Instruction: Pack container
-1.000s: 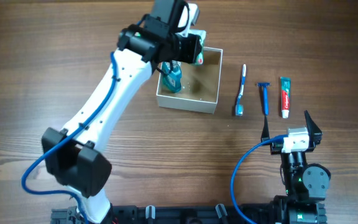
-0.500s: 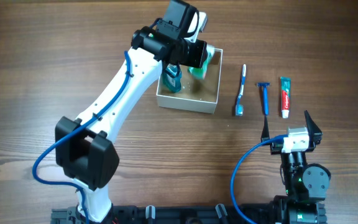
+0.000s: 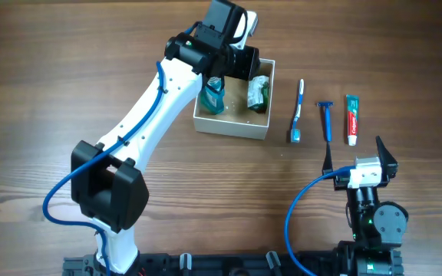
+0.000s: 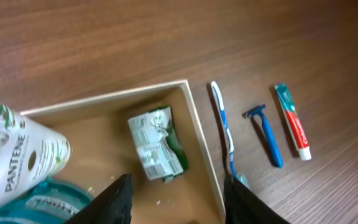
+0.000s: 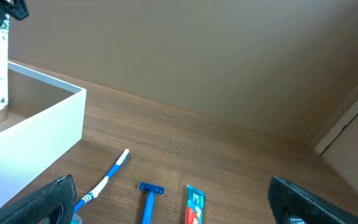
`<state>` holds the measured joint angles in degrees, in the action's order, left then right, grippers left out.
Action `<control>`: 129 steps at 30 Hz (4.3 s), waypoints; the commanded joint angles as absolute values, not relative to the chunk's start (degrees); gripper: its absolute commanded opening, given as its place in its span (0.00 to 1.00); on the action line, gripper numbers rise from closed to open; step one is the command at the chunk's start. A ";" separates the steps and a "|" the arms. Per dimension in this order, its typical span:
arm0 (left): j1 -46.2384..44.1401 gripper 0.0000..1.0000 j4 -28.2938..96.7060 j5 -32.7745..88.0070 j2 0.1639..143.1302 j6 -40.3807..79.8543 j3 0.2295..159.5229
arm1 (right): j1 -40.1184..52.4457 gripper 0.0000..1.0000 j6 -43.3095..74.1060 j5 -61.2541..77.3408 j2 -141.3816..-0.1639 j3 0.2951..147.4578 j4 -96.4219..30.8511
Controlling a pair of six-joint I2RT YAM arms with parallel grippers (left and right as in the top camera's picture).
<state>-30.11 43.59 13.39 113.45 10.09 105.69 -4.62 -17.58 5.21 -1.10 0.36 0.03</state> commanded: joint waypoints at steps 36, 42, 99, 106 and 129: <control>5.28 0.98 86.48 -12.93 90.17 16.99 107.57 | -4.40 1.00 -16.49 4.27 -0.64 0.30 0.19; 13.85 1.00 83.18 -11.25 91.13 16.97 100.64 | -4.40 1.00 -16.49 4.27 -0.64 0.30 0.19; 18.28 1.00 68.95 -4.97 92.05 17.39 81.62 | -4.40 1.00 -4.54 27.03 -0.64 0.34 16.21; 18.28 1.00 68.93 -4.97 92.05 17.39 81.62 | -4.40 1.00 -2.50 22.61 -1.83 5.10 29.54; 18.28 1.00 68.95 -4.97 92.05 17.39 81.62 | -4.40 1.00 -6.17 24.43 -69.34 69.89 -27.09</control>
